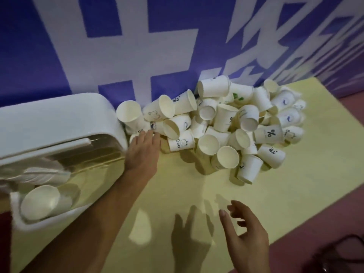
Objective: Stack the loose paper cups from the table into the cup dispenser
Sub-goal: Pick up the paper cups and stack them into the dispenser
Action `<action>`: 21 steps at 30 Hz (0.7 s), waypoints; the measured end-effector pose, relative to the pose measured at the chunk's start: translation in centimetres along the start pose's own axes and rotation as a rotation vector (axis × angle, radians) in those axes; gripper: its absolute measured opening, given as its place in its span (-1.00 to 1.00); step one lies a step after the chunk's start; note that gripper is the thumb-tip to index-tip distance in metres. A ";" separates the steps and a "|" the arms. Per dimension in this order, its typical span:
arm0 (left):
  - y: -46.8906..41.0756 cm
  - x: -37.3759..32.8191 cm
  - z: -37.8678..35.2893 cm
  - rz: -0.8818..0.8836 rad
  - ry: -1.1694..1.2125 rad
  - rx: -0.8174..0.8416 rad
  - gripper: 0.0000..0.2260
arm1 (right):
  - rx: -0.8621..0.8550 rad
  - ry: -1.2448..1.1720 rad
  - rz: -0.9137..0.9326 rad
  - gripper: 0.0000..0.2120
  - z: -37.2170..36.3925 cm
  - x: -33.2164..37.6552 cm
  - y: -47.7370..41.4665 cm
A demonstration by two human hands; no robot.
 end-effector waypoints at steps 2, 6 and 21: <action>-0.4 0.6 -1.4 -0.028 -0.029 -0.013 -0.33 | -0.029 -0.007 -0.066 -0.60 1.6 -2.2 -1.5; -1.0 1.1 -2.3 -0.031 -0.024 -0.058 -0.36 | -0.036 0.038 -0.069 -0.42 3.1 -4.1 -5.2; 0.5 0.2 0.3 -0.072 0.363 -0.178 -0.44 | 0.038 0.475 0.236 -0.15 -1.5 2.9 -15.1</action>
Point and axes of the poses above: each hand's wrist, its own y-axis away from the middle knuckle, its own z-axis out of the back of the hand, x = y × z, the point moved 10 cm from there along -y, towards the middle knuckle, and after that the axes turned 14 degrees about y, right-handed, at the moved point
